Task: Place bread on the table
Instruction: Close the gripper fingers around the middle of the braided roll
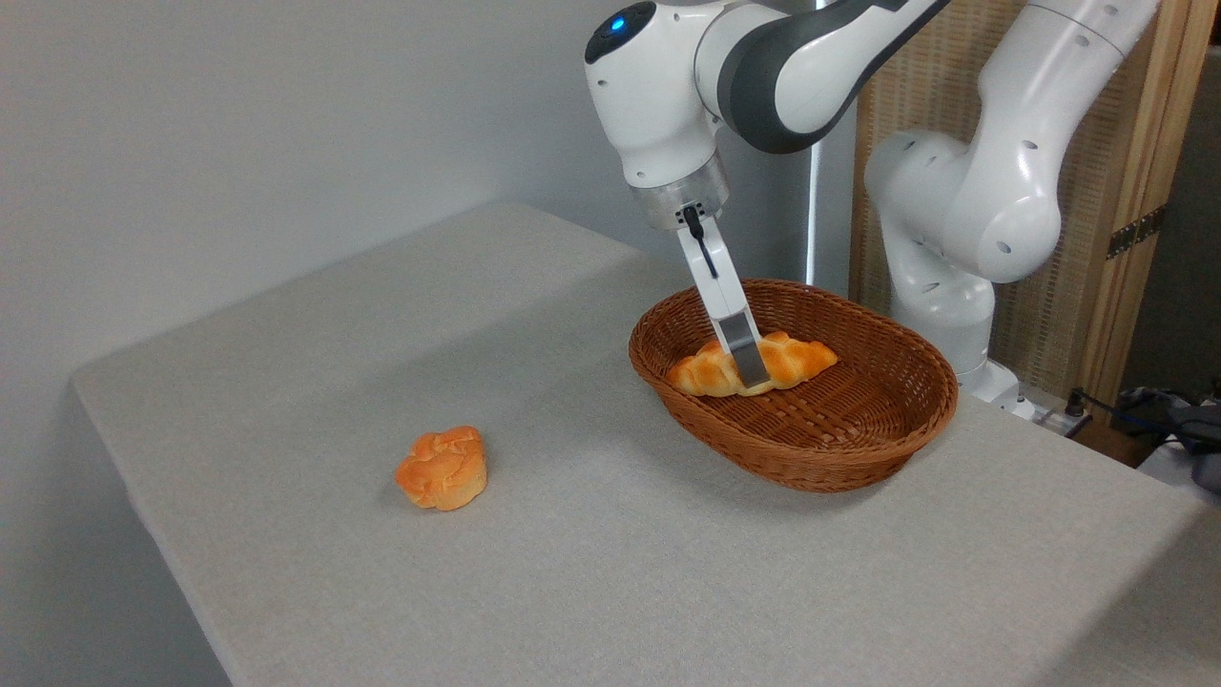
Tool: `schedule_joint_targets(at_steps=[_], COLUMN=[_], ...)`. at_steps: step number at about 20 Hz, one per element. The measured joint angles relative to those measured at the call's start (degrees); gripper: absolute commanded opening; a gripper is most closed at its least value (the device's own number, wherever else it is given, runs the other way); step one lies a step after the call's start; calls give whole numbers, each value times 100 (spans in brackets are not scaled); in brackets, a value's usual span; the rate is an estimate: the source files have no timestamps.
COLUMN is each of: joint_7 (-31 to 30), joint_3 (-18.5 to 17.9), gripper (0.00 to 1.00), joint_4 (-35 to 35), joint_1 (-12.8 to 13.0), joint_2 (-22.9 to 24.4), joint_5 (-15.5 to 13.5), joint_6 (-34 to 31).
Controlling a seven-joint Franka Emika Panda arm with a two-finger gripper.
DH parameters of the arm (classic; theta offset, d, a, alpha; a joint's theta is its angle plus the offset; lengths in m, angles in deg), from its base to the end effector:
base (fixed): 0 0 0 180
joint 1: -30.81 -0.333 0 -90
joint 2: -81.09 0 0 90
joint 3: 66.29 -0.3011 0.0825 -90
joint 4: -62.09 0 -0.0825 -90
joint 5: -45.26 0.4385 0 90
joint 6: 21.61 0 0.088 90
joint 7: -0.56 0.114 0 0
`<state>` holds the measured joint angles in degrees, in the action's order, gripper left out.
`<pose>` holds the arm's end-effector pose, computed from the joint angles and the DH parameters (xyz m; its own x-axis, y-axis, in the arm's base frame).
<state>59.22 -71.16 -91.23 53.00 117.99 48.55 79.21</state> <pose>0.3525 -0.1089 0.3678 0.1826 -0.9731 -0.1408 -0.9498 -0.2115 0.2304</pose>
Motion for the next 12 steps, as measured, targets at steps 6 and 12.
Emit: schedule_joint_targets(at_steps=[6, 12], joint_7=[1, 1], joint_3=[2, 2], gripper=[43, 39], joint_4=[-2, 23], joint_1=[18, 20], joint_2=[0, 2], joint_5=[0, 0], joint_6=[-26, -139])
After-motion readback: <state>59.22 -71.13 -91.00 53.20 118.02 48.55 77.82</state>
